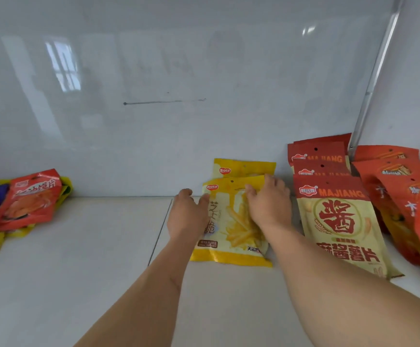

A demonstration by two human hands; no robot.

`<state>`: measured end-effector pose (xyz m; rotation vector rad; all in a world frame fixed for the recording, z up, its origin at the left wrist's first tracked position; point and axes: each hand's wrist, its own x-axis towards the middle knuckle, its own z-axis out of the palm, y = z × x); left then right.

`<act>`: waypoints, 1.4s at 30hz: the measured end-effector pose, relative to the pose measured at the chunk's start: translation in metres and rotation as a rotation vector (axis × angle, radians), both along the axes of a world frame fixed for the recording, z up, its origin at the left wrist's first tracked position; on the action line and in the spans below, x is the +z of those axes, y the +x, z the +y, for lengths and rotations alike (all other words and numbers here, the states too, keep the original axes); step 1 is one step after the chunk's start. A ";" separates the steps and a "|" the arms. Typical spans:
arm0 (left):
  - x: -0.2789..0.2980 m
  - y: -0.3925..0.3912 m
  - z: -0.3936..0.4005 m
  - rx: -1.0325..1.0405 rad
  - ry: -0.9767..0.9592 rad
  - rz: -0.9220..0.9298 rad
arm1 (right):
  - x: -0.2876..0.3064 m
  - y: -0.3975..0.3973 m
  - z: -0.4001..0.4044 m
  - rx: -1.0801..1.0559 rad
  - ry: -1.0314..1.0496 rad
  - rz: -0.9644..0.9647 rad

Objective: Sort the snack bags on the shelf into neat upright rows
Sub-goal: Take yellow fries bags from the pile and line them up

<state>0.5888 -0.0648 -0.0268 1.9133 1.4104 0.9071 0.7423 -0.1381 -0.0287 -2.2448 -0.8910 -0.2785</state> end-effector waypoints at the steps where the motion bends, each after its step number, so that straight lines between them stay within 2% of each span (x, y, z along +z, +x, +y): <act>1: 0.002 -0.009 -0.001 0.016 0.053 0.063 | 0.003 -0.006 0.000 0.014 -0.017 -0.100; 4: 0.006 -0.040 -0.006 0.042 0.241 0.319 | 0.005 -0.028 0.008 0.161 -0.054 -0.361; 6: 0.004 -0.066 -0.008 0.059 0.364 0.480 | 0.000 -0.051 0.016 0.259 -0.096 -0.470; 8: 0.000 -0.096 -0.008 0.066 0.443 0.615 | -0.004 -0.078 0.021 0.338 -0.133 -0.518; 12: -0.002 -0.156 -0.006 0.080 0.482 0.802 | -0.013 -0.133 0.028 0.491 -0.186 -0.603; 17: 0.003 -0.235 0.005 0.132 0.546 0.904 | -0.011 -0.209 0.046 0.614 -0.181 -0.601; 24: 0.006 -0.356 0.027 0.187 0.576 0.830 | -0.007 -0.331 0.079 0.640 -0.203 -0.518; 28: 0.009 -0.410 0.046 0.199 0.615 0.770 | 0.000 -0.395 0.103 0.652 -0.185 -0.408; 35: 0.014 -0.452 0.092 0.268 0.622 0.611 | 0.009 -0.466 0.151 0.689 -0.046 -0.234; 38: 0.026 -0.463 0.111 0.337 0.568 0.530 | 0.020 -0.482 0.176 0.704 0.032 -0.211; 42: 0.041 -0.490 0.140 0.453 0.407 0.277 | 0.030 -0.502 0.208 0.710 0.072 -0.179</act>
